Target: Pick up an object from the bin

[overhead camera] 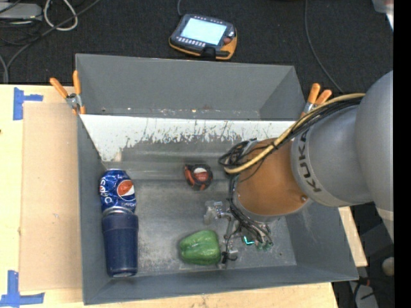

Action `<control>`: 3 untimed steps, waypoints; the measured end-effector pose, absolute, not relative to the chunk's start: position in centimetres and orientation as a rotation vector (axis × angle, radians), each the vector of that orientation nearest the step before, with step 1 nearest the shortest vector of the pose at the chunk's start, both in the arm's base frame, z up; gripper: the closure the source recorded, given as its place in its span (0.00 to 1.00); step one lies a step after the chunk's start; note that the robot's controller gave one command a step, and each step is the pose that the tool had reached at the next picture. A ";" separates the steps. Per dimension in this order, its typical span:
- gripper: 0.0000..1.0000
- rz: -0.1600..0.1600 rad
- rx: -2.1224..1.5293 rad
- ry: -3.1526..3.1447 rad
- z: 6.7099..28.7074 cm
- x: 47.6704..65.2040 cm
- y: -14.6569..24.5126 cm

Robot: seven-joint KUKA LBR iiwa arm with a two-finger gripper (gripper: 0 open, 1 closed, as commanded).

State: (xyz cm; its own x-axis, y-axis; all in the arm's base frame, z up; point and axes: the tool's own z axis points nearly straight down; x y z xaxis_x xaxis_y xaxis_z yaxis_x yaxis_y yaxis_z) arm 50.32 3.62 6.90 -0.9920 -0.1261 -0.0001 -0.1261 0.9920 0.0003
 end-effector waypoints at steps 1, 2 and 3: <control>0.00 0.000 -0.199 3.135 6.9 50.3 3.6; 0.00 0.000 -0.200 3.135 6.9 50.3 3.6; 0.00 0.004 -0.173 3.129 14.9 52.5 5.9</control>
Offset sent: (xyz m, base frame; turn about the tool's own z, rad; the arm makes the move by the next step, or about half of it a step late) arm 0.0000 0.0000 0.0000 0.0000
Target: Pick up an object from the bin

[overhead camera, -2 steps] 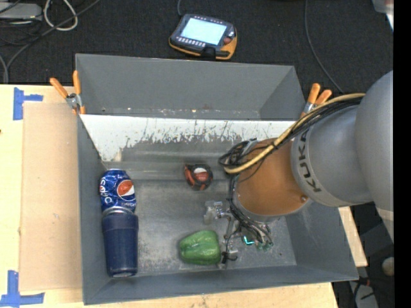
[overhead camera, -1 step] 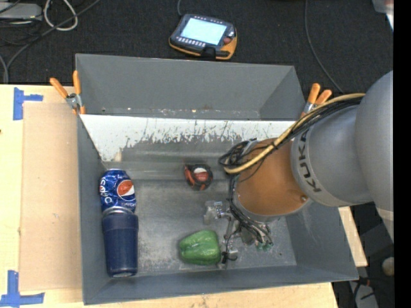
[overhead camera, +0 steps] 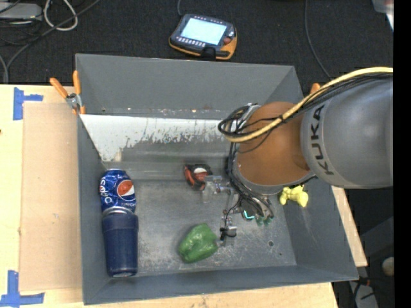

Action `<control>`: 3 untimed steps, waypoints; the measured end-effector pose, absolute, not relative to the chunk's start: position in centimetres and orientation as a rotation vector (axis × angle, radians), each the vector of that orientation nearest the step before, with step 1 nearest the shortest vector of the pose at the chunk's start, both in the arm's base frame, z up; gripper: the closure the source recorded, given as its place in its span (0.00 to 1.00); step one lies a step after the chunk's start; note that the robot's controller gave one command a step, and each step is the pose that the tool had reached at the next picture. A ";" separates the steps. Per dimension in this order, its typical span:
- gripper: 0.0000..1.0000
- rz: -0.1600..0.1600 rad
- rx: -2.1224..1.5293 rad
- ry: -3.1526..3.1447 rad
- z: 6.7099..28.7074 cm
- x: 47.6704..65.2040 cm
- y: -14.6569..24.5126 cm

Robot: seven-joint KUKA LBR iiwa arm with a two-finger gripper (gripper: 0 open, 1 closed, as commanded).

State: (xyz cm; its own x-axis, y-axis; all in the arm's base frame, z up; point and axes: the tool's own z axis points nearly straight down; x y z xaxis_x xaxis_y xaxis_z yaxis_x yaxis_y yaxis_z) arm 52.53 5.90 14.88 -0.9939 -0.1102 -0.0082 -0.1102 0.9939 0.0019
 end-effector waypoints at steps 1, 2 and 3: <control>0.00 0.002 -0.173 3.136 14.5 52.3 5.8; 0.00 0.001 -0.185 3.137 14.4 52.5 5.9; 0.00 0.003 -0.603 3.078 20.5 51.9 8.9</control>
Offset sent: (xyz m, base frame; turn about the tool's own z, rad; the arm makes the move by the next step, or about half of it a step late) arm 0.0404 0.0067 -0.0212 -0.1536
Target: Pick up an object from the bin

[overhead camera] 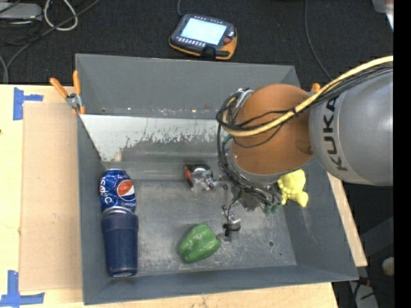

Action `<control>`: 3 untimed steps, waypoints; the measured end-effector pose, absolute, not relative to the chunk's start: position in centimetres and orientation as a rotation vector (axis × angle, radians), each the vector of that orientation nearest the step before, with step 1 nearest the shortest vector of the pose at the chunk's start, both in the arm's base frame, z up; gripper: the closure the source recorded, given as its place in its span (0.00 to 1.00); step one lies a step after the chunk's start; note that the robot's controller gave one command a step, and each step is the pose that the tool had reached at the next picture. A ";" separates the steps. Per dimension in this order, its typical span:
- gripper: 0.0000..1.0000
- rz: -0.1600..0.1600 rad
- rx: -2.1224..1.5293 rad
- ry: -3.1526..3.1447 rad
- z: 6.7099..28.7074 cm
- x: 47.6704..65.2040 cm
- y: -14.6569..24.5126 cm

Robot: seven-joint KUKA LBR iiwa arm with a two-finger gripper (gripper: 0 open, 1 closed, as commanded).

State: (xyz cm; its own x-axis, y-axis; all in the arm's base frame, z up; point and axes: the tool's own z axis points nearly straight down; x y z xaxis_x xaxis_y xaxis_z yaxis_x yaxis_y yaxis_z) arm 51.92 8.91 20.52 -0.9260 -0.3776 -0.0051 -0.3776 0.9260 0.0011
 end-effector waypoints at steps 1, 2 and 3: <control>0.00 0.001 -0.233 3.131 14.5 52.2 9.9; 0.00 0.002 -0.247 3.136 15.6 49.0 10.4; 0.00 0.002 -0.115 3.151 6.5 51.4 10.5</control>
Offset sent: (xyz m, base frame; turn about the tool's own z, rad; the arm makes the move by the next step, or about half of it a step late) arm -0.0412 0.0159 -0.0268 0.1808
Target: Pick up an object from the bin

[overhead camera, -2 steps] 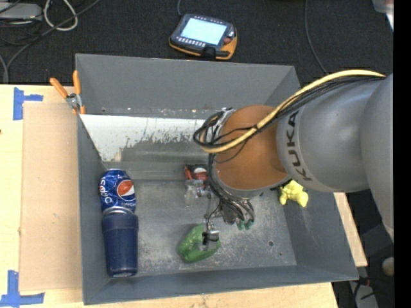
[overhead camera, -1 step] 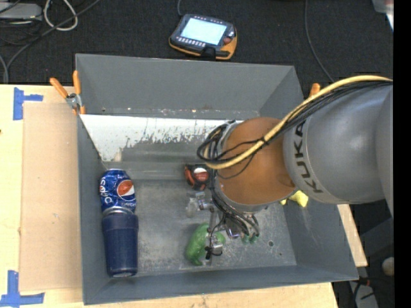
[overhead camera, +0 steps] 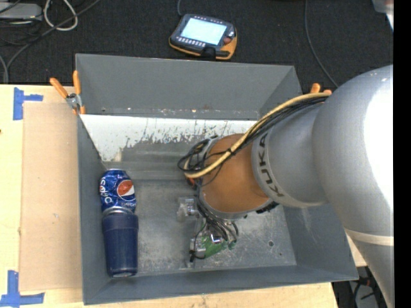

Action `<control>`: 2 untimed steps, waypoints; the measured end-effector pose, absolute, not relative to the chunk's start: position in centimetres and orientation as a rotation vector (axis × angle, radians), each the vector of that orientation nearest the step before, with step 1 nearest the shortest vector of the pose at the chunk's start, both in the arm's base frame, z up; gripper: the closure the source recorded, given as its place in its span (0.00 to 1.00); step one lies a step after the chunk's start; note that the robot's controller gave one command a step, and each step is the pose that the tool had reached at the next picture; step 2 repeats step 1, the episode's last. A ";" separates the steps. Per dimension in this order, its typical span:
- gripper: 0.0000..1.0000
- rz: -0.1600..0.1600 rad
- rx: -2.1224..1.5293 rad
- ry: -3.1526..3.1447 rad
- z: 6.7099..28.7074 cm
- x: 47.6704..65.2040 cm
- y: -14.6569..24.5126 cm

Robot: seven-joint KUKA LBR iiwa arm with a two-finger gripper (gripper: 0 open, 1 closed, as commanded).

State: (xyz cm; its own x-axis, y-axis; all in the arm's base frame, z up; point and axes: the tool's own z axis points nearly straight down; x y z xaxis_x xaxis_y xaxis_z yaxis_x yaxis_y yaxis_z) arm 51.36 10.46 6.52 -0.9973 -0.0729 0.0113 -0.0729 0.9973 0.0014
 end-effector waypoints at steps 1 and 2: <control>0.00 -0.007 0.162 -3.124 9.6 50.7 7.9; 0.00 -0.007 0.162 -3.124 9.6 50.7 7.9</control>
Offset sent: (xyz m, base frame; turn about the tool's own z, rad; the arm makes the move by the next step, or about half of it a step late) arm -0.0021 -0.0032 0.0240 0.0334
